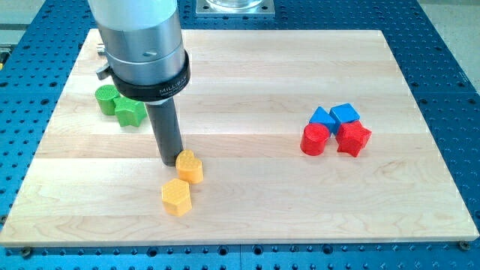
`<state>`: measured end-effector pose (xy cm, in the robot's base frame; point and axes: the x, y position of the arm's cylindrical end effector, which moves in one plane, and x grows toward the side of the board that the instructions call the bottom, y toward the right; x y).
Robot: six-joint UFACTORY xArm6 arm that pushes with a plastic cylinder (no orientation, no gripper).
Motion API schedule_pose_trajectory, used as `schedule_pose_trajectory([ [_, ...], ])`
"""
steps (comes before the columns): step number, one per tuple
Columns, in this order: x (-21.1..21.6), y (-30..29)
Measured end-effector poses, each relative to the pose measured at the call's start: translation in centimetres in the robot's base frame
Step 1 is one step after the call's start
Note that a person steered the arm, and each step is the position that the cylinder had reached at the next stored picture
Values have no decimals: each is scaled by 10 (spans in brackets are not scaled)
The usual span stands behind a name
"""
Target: Push the green blocks to the top of the yellow heart
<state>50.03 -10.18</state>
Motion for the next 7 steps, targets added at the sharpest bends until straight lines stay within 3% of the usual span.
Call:
schedule_pose_trajectory([
  [1,-31,-24],
  [2,-39,-121],
  [3,-85,-117],
  [4,-120,-72],
  [5,-119,-29],
  [7,-119,-124],
])
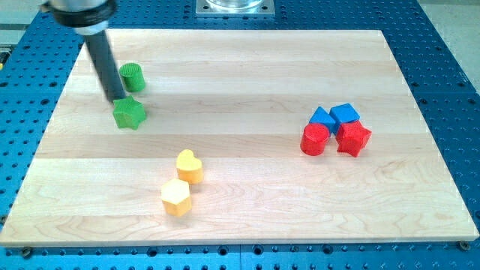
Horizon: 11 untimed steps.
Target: Push the green blocks to the top of the yellow heart
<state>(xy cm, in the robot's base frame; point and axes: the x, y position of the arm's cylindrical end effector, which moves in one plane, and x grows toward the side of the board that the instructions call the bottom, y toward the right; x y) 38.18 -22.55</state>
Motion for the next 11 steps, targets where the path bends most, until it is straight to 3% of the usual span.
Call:
schedule_pose_trajectory([
  [2,60,108],
  [3,62,84],
  [4,66,122],
  [6,41,172],
  [7,16,238],
  [8,90,250],
  [9,109,251],
  [11,85,215],
])
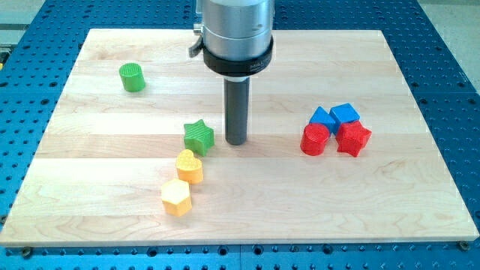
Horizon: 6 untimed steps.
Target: Push the green blocks to the top of the yellow heart
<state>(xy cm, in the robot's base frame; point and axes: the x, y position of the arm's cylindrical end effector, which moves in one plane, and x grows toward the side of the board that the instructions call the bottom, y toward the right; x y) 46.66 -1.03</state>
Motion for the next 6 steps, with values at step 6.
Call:
schedule_pose_trajectory([
  [6,-23,-147],
])
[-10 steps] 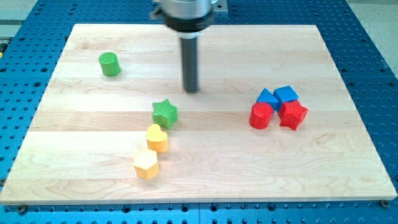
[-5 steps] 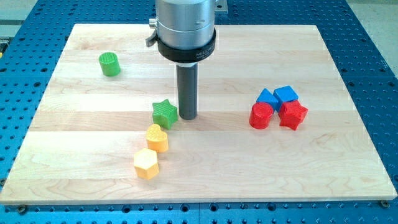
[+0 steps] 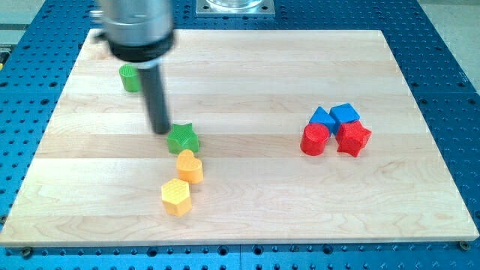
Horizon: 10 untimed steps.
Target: Push the green blocks to the top of the yellow heart
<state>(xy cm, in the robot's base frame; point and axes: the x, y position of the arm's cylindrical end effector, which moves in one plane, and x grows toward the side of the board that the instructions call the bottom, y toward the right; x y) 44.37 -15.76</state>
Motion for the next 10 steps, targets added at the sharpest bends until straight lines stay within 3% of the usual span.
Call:
schedule_pose_trajectory([
  [1,-30,-69],
  [2,-85,-75],
  [3,-129,-34],
  [4,-102,19],
  [5,-107,6],
  [6,-53,-11],
  [7,-40,40],
  [8,-69,10],
  [9,-99,70],
  [10,-60,89],
])
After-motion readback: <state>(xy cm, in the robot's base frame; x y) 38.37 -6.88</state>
